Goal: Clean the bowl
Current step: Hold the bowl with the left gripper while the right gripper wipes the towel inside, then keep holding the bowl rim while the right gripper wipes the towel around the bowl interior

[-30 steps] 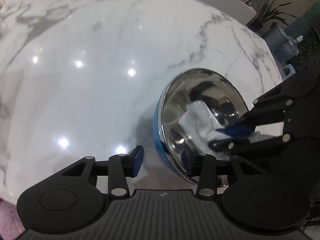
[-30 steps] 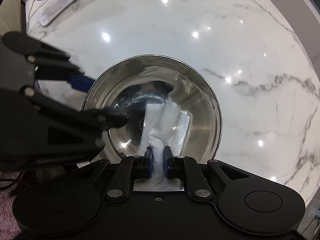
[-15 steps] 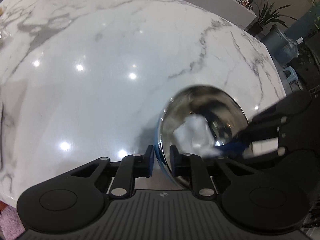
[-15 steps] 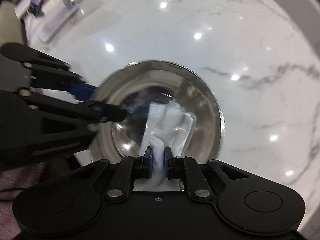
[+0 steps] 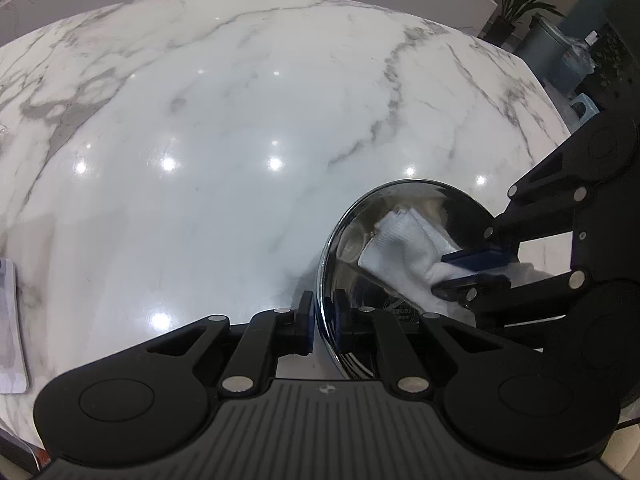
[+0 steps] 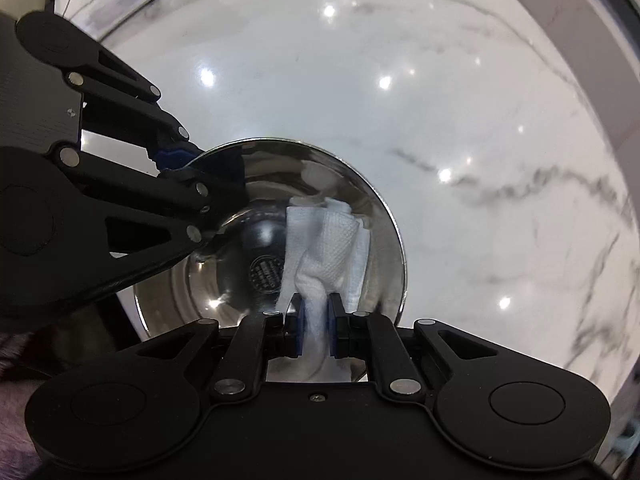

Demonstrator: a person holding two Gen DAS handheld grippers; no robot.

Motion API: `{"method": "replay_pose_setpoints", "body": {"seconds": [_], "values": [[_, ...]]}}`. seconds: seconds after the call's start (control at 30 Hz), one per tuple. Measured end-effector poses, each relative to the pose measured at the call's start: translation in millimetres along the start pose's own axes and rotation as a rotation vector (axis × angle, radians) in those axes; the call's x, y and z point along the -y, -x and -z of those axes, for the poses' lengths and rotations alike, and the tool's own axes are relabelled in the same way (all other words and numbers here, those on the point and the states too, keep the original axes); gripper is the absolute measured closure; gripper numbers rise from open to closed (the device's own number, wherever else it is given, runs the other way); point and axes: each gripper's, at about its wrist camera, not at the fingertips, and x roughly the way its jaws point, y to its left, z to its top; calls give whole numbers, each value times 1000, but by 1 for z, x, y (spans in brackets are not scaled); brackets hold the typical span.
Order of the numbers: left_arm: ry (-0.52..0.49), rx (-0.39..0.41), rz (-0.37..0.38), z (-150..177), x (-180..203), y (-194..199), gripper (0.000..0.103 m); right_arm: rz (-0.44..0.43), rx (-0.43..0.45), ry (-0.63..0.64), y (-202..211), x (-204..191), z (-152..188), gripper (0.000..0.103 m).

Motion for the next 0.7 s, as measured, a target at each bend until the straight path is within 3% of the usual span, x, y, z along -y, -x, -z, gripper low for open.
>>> {"method": "replay_pose_setpoints", "body": {"seconds": [0.13, 0.2, 0.27, 0.37, 0.47, 0.7], "values": [[22, -9, -2, -1, -1, -1, 94, -13, 7, -5, -2, -5, -5, 94], [43, -25, -8, 0, -2, -2, 80, -18, 12, -11, -2, -6, -7, 94], [63, -57, 0, 4, -4, -6, 72, -24, 19, -20, 2, 1, 1, 94], [97, -90, 54, 13, -6, -9, 70, -31, 28, -30, 11, 17, 20, 94], [104, -85, 73, 18, -5, -6, 71, -36, 38, -40, 13, 17, 19, 94], [96, -61, 61, 13, -6, -5, 88, -89, 74, -97, 0, 30, 43, 94]]}}
